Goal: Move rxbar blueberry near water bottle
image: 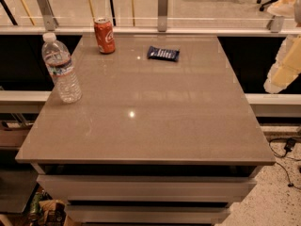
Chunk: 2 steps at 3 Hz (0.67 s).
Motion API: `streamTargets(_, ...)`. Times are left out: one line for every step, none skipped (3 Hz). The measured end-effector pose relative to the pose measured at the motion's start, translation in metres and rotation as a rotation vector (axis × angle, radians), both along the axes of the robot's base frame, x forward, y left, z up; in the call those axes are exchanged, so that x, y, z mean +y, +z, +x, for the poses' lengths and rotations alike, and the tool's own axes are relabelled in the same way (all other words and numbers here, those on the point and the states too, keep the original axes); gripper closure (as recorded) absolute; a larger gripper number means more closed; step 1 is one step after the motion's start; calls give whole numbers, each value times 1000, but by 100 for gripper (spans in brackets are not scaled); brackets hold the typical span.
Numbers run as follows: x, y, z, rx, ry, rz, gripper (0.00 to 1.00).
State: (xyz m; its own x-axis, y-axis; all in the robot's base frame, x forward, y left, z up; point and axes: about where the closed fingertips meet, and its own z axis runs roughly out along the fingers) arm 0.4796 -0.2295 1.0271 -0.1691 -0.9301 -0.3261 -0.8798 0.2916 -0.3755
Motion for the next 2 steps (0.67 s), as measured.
streamTargets(-9,7,11,-54,13,77,0)
streamTargets(-12,11,27,-93,31,146,0)
